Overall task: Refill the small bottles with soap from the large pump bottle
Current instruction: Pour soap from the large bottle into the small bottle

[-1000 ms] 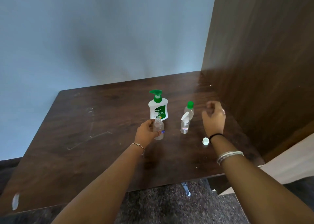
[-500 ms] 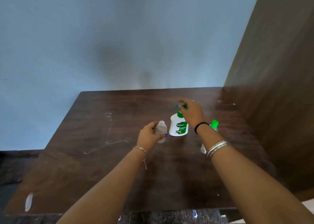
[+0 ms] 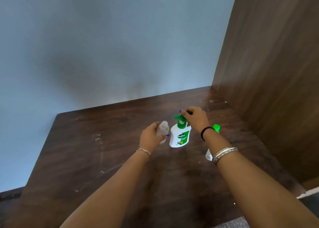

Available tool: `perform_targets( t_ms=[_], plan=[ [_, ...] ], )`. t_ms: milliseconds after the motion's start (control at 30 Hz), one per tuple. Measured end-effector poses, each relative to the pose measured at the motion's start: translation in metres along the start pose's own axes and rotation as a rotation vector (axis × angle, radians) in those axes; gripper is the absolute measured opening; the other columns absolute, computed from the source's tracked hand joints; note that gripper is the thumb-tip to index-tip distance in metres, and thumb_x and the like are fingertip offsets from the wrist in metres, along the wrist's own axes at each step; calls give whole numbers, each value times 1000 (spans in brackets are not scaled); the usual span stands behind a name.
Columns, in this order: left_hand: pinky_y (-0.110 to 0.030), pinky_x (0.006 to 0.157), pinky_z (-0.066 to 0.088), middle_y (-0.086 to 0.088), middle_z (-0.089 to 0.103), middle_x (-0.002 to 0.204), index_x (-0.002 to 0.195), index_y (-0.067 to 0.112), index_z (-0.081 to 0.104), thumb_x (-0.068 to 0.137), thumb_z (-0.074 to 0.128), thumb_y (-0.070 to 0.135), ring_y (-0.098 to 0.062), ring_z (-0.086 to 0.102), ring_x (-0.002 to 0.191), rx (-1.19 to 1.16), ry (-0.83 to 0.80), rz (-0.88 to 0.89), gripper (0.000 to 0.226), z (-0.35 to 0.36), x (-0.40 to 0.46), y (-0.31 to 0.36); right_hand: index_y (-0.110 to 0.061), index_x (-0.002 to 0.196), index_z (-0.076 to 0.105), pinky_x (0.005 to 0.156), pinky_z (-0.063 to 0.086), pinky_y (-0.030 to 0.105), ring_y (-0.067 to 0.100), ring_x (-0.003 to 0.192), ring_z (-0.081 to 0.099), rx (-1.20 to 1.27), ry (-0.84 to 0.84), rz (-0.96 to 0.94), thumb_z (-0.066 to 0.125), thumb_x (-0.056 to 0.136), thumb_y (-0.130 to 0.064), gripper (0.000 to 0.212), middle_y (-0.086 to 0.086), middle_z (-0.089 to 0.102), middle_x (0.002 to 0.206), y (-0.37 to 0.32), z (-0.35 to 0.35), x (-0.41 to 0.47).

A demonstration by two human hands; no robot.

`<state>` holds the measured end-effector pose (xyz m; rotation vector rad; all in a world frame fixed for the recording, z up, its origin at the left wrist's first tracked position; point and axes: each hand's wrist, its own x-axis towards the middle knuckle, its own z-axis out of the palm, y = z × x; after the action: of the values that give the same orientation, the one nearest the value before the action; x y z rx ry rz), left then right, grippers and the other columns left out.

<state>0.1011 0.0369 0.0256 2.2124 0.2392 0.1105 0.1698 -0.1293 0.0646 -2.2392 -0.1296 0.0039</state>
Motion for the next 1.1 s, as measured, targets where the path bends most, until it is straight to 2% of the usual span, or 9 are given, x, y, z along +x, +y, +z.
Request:
perform_targets(
  t_ms=[100, 167, 333, 500, 667, 833, 900, 967, 1100],
  plan=[
    [-24, 83, 42, -7, 66, 113, 119, 13, 58, 71, 72, 11, -24, 60, 102, 32, 15, 18, 50, 5, 2, 4, 4, 87, 67, 39, 42, 11, 0, 38, 54, 43, -59, 15, 61, 90, -23, 28, 13, 62, 69, -1, -2, 3],
    [-23, 82, 41, -7, 65, 113, 119, 13, 58, 72, 72, 12, -23, 60, 101, 20, 39, 17, 49, 8, 3, 6, 5, 89, 66, 37, 40, 8, -3, 32, 50, 57, -95, 27, 61, 90, -22, 27, 12, 62, 71, -1, -3, 7],
    [-36, 88, 48, -5, 65, 110, 114, 20, 61, 68, 77, 21, -23, 59, 100, 17, 74, 45, 50, 10, 10, 13, 2, 85, 65, 40, 44, 10, -1, 34, 53, 97, -153, 37, 62, 89, -20, 23, 12, 63, 74, 0, -4, 13],
    [-35, 90, 45, -8, 60, 109, 116, 23, 60, 69, 76, 19, -25, 56, 100, 49, 58, 79, 49, 11, 12, 17, -13, 65, 54, 38, 45, 12, 2, 37, 56, 96, -177, 20, 61, 90, -18, 27, 12, 61, 75, 0, -4, 16],
    [-36, 92, 44, -9, 59, 110, 118, 25, 58, 70, 76, 22, -26, 54, 101, 89, 26, 78, 51, 11, 12, 17, -17, 62, 48, 37, 45, 12, 14, 57, 56, 27, -178, 1, 57, 91, -17, 31, 7, 58, 74, -3, -4, 16],
    [-36, 91, 46, -8, 59, 111, 118, 24, 59, 71, 76, 19, -24, 54, 101, 64, 54, 89, 50, 10, 12, 21, -16, 68, 51, 64, 50, 32, 20, 75, 56, -52, -182, 27, 53, 88, -14, 21, 2, 58, 71, -7, 1, 23],
    [-34, 90, 45, -9, 59, 111, 117, 22, 60, 70, 76, 19, -24, 55, 100, 58, 61, 101, 50, 9, 12, 23, -12, 80, 57, 68, 45, 30, 20, 78, 55, -89, -188, 21, 51, 89, -15, 12, 11, 65, 86, -9, 5, 26],
    [-34, 90, 45, -9, 59, 110, 117, 23, 60, 70, 77, 20, -24, 55, 100, 60, 62, 118, 50, 9, 12, 23, -7, 92, 62, 69, 40, 28, 21, 82, 56, -115, -203, 17, 48, 92, -16, 17, 14, 66, 98, -12, 8, 28],
    [-38, 90, 46, -8, 59, 111, 117, 23, 60, 71, 76, 20, -24, 54, 100, 59, 71, 130, 49, 9, 12, 21, -3, 104, 63, 81, 46, 34, 30, 98, 59, -144, -207, 8, 42, 93, -13, 25, 16, 65, 106, -15, 15, 31]
  ],
)
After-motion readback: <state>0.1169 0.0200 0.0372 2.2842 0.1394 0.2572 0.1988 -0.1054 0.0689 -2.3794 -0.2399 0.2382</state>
